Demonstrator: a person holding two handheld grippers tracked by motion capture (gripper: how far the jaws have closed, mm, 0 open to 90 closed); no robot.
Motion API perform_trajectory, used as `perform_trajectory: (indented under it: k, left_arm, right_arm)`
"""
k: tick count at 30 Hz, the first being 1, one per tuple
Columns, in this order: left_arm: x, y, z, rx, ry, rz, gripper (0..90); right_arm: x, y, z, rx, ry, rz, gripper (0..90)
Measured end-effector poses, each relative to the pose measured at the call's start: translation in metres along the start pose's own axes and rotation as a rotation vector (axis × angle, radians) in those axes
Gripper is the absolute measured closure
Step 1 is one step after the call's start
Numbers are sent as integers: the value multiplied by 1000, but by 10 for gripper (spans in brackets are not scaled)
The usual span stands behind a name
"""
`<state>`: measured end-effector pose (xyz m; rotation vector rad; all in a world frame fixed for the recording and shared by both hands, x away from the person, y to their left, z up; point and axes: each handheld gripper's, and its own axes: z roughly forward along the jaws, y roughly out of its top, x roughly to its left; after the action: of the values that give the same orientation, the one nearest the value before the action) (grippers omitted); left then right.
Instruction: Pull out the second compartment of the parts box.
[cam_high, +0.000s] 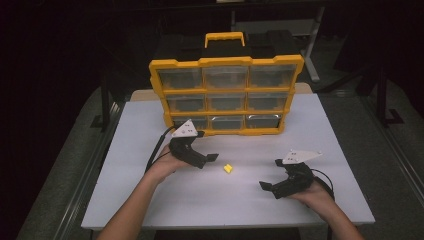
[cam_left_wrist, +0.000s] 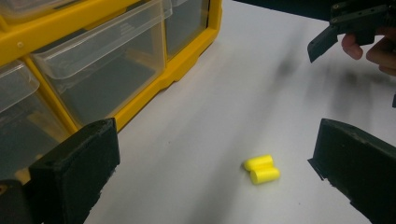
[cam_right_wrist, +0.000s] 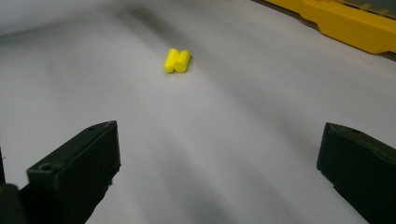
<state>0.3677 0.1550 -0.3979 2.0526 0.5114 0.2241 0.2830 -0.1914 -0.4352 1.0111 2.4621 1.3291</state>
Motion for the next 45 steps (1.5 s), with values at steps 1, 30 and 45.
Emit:
perform_trajectory:
  k: [1,30,45]
  left_arm:
    - [0,0,1,-1,-2,0,7]
    - [2,12,23,-10,-30,19,7]
    - [4,20,36,-35,-31,21,7]
  right_arm:
    - [0,0,0,0,0,0,0]
    - [0,0,3,8,7,4,0]
    - [0,-1,4,11,11,5,0]
